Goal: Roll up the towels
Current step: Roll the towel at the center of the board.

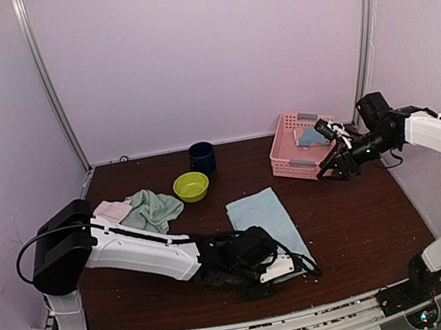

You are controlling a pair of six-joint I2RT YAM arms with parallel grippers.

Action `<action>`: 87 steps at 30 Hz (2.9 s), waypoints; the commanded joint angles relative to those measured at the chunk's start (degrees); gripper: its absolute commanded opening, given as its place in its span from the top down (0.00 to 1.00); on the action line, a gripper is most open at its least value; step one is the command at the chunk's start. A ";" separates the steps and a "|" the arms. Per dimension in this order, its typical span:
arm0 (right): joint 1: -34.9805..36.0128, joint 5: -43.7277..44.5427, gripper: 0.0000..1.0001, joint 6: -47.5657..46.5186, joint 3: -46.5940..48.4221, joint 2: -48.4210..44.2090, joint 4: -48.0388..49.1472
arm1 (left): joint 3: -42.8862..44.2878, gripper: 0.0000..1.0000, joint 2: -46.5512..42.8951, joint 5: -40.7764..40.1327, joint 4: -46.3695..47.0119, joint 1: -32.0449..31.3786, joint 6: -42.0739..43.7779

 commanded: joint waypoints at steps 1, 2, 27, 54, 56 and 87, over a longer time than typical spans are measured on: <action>9.19 5.62 0.43 -10.48 -2.72 -2.47 -10.43 | -2.46 1.00 -3.45 15.09 2.67 4.82 -4.67; 10.65 6.80 0.43 -10.46 -5.04 -3.66 -8.00 | -2.83 1.00 -3.73 18.61 3.48 6.22 -5.98; 39.50 32.56 0.37 -10.68 -24.76 -12.68 9.29 | -1.66 1.00 6.58 57.11 12.38 18.17 -25.46; 53.26 45.00 0.64 -11.53 -21.54 3.01 21.24 | 1.35 1.00 10.10 60.59 7.41 19.45 -26.35; 53.27 45.02 0.73 -11.65 -21.21 4.05 21.10 | 1.27 1.00 10.07 60.66 7.34 19.65 -26.30; 31.82 6.72 1.00 -16.85 1.48 32.42 -14.87 | 0.53 1.00 10.49 67.58 0.82 21.90 -30.89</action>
